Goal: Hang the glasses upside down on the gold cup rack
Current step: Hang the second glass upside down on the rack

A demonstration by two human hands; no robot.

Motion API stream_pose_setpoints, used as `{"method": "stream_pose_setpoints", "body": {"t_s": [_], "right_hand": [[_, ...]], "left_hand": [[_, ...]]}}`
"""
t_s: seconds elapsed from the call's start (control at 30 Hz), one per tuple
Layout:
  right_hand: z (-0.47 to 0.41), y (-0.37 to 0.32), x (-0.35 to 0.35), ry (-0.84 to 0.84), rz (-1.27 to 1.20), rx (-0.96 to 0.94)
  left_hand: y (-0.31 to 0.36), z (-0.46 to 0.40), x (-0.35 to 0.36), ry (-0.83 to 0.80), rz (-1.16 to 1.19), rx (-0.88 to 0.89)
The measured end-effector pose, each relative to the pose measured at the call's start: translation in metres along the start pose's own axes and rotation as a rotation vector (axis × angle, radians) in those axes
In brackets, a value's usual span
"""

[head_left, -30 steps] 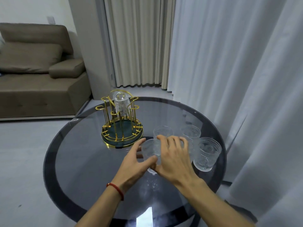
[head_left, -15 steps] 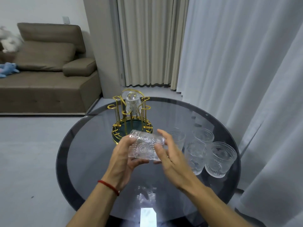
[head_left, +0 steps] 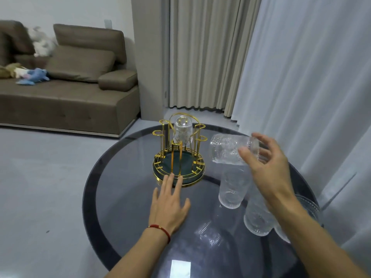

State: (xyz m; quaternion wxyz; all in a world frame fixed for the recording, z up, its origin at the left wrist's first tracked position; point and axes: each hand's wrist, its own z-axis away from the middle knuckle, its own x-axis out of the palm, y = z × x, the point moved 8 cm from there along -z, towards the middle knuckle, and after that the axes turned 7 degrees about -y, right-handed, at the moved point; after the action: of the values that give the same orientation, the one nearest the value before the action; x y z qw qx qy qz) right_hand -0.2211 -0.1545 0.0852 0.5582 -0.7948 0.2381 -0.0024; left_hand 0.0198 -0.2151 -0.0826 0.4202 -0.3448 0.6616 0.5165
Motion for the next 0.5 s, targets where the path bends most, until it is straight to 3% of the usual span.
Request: {"method": "stream_pose_setpoints", "body": {"t_s": [0.3,0.5], "right_hand": [[-0.116,-0.069,0.046,0.043,-0.013,-0.068],[-0.16,-0.117,0.143,-0.191,0.177,-0.213]], "left_hand": [[0.003,-0.003,0.004,0.03,-0.059,0.038],[0.005,-0.002,0.001,0.045,-0.038,0.053]]}}
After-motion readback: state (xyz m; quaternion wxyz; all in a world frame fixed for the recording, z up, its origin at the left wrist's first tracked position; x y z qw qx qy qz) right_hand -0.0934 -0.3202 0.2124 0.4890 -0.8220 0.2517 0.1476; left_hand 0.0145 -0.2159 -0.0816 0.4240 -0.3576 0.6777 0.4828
